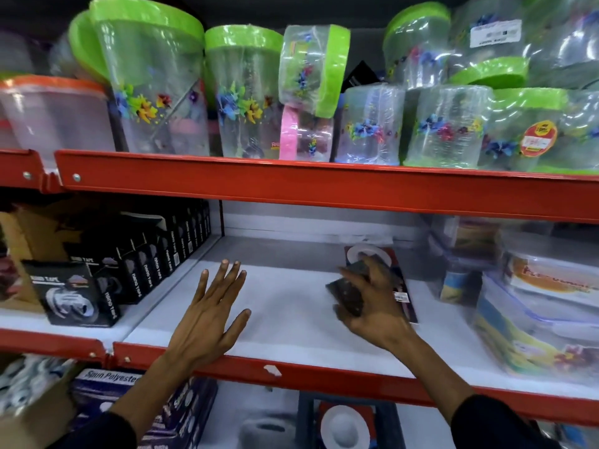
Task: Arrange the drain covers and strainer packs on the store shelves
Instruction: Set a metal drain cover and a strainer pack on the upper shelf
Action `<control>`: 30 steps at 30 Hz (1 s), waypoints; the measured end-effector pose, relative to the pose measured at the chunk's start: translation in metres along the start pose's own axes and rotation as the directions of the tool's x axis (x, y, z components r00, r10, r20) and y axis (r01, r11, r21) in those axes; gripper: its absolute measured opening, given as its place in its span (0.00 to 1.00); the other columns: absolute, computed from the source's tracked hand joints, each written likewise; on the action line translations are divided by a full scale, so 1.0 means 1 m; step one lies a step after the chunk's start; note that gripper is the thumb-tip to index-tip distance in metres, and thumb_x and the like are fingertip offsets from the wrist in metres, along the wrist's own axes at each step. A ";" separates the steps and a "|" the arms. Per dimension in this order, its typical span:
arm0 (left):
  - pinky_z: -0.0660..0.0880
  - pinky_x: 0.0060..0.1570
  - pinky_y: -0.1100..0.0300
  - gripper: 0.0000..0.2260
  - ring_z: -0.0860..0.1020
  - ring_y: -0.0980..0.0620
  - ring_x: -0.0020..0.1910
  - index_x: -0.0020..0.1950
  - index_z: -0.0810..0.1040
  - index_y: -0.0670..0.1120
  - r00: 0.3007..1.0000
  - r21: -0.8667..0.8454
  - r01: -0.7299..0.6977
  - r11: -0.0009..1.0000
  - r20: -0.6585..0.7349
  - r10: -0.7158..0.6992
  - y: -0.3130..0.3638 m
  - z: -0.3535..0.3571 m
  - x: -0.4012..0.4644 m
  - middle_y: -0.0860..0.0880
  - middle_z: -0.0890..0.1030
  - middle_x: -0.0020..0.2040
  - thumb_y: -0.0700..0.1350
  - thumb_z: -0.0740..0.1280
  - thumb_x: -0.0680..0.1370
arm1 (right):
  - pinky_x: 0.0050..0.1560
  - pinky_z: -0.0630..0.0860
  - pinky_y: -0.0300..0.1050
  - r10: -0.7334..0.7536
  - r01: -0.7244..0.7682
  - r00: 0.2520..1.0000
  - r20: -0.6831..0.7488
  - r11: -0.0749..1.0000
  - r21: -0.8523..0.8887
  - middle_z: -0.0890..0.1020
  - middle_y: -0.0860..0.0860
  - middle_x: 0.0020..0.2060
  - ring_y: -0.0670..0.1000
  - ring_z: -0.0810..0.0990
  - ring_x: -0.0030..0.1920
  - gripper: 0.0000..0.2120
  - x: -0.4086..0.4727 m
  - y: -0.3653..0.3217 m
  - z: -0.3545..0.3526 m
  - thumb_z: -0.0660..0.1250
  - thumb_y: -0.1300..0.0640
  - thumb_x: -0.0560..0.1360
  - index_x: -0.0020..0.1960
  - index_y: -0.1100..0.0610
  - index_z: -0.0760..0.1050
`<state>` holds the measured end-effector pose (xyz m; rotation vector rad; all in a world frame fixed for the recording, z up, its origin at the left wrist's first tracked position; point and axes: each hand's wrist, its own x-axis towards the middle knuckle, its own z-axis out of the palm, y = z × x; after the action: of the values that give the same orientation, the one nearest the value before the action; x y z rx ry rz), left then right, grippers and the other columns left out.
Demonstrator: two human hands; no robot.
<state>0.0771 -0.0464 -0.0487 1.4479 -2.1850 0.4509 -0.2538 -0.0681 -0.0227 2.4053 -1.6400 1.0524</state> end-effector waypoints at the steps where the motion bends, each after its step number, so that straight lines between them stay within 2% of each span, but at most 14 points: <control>1: 0.44 0.79 0.45 0.31 0.43 0.51 0.81 0.81 0.50 0.46 1.000 -0.014 0.010 1.000 0.012 -0.009 -0.006 0.002 -0.002 0.47 0.50 0.82 0.58 0.52 0.81 | 0.75 0.62 0.47 -0.059 0.056 0.997 0.051 0.997 0.056 0.52 0.47 0.78 0.49 0.57 0.75 0.36 0.009 -0.010 0.008 0.73 0.40 0.66 0.72 0.42 0.67; 4: 0.43 0.78 0.44 0.31 0.41 0.51 0.81 0.81 0.50 0.46 0.999 -0.112 0.050 0.992 0.018 -0.048 -0.017 0.008 -0.006 0.48 0.49 0.82 0.57 0.51 0.81 | 0.74 0.64 0.48 -0.267 0.226 0.944 0.193 0.952 0.207 0.51 0.47 0.79 0.47 0.62 0.74 0.35 0.039 -0.038 0.038 0.74 0.40 0.68 0.72 0.45 0.69; 6: 0.43 0.78 0.42 0.31 0.41 0.51 0.81 0.81 0.48 0.46 0.999 -0.150 0.051 0.987 0.019 -0.048 -0.018 0.011 -0.006 0.48 0.48 0.82 0.56 0.52 0.80 | 0.74 0.65 0.47 -0.347 0.273 0.889 0.299 0.925 0.263 0.52 0.47 0.79 0.46 0.64 0.73 0.35 0.058 -0.046 0.060 0.75 0.40 0.68 0.72 0.46 0.69; 11: 0.45 0.78 0.41 0.32 0.42 0.51 0.81 0.81 0.49 0.45 0.999 -0.201 0.044 0.979 0.008 -0.043 -0.021 0.013 -0.007 0.48 0.50 0.82 0.54 0.53 0.79 | 0.73 0.66 0.46 -0.416 0.311 0.779 0.469 0.906 0.287 0.52 0.42 0.78 0.43 0.64 0.72 0.34 0.091 -0.049 0.105 0.75 0.40 0.69 0.72 0.45 0.69; 15: 0.45 0.78 0.41 0.34 0.41 0.51 0.81 0.81 0.49 0.45 0.999 -0.201 0.049 0.978 0.009 -0.048 -0.022 0.014 -0.006 0.48 0.49 0.82 0.54 0.53 0.77 | 0.75 0.63 0.48 -0.472 0.388 0.718 0.511 0.882 0.268 0.54 0.46 0.79 0.45 0.60 0.75 0.32 0.097 -0.048 0.123 0.73 0.40 0.71 0.73 0.44 0.68; 19: 0.44 0.78 0.42 0.35 0.41 0.51 0.81 0.81 0.48 0.45 0.999 -0.210 0.047 0.977 0.019 -0.044 -0.022 0.012 -0.006 0.49 0.49 0.82 0.54 0.53 0.76 | 0.77 0.60 0.48 -0.456 0.366 0.743 0.491 0.890 0.272 0.52 0.44 0.80 0.46 0.55 0.78 0.34 0.086 -0.043 0.126 0.70 0.37 0.72 0.75 0.41 0.63; 22: 0.44 0.78 0.42 0.35 0.41 0.51 0.81 0.81 0.48 0.46 0.999 -0.213 0.051 0.976 0.020 -0.048 -0.023 0.012 -0.007 0.49 0.48 0.82 0.53 0.54 0.75 | 0.77 0.59 0.52 -0.438 0.415 0.824 0.360 0.899 0.142 0.53 0.46 0.80 0.50 0.54 0.79 0.32 0.079 -0.036 0.116 0.65 0.35 0.75 0.76 0.41 0.61; 24: 0.44 0.78 0.42 0.36 0.41 0.51 0.81 0.81 0.48 0.46 0.999 -0.213 0.049 0.976 0.018 -0.046 -0.023 0.013 -0.007 0.49 0.49 0.82 0.52 0.55 0.74 | 0.76 0.60 0.59 -0.344 0.345 0.919 0.195 0.938 0.028 0.57 0.49 0.80 0.56 0.55 0.79 0.29 0.077 -0.025 0.103 0.59 0.35 0.77 0.76 0.42 0.62; 26: 0.44 0.78 0.44 0.36 0.41 0.51 0.81 0.81 0.48 0.46 0.999 -0.209 0.043 0.977 0.011 -0.041 -0.023 0.014 -0.007 0.49 0.49 0.82 0.52 0.55 0.74 | 0.75 0.59 0.64 -0.151 0.156 0.987 0.057 0.984 -0.092 0.59 0.52 0.79 0.60 0.54 0.79 0.29 0.077 -0.010 0.083 0.54 0.35 0.78 0.76 0.44 0.62; 28: 0.43 0.78 0.45 0.36 0.42 0.51 0.81 0.81 0.49 0.46 0.999 -0.206 0.039 0.978 0.009 -0.038 -0.022 0.015 -0.007 0.50 0.49 0.82 0.52 0.55 0.74 | 0.76 0.54 0.67 0.086 -0.076 0.996 0.039 0.976 -0.204 0.57 0.57 0.79 0.65 0.52 0.78 0.30 0.078 0.012 0.066 0.55 0.37 0.78 0.78 0.45 0.58; 30: 0.43 0.78 0.45 0.35 0.42 0.51 0.81 0.81 0.50 0.46 0.999 -0.206 0.035 0.978 0.010 -0.033 -0.023 0.015 -0.007 0.50 0.50 0.82 0.52 0.55 0.75 | 0.73 0.55 0.71 0.292 -0.254 0.953 0.081 0.916 -0.310 0.56 0.63 0.78 0.71 0.53 0.76 0.31 0.080 0.033 0.054 0.58 0.39 0.78 0.78 0.46 0.56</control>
<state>0.0970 -0.0578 -0.0647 1.3730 -2.1373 0.2013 -0.2373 -0.1685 -0.0305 2.1296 -2.0560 0.6273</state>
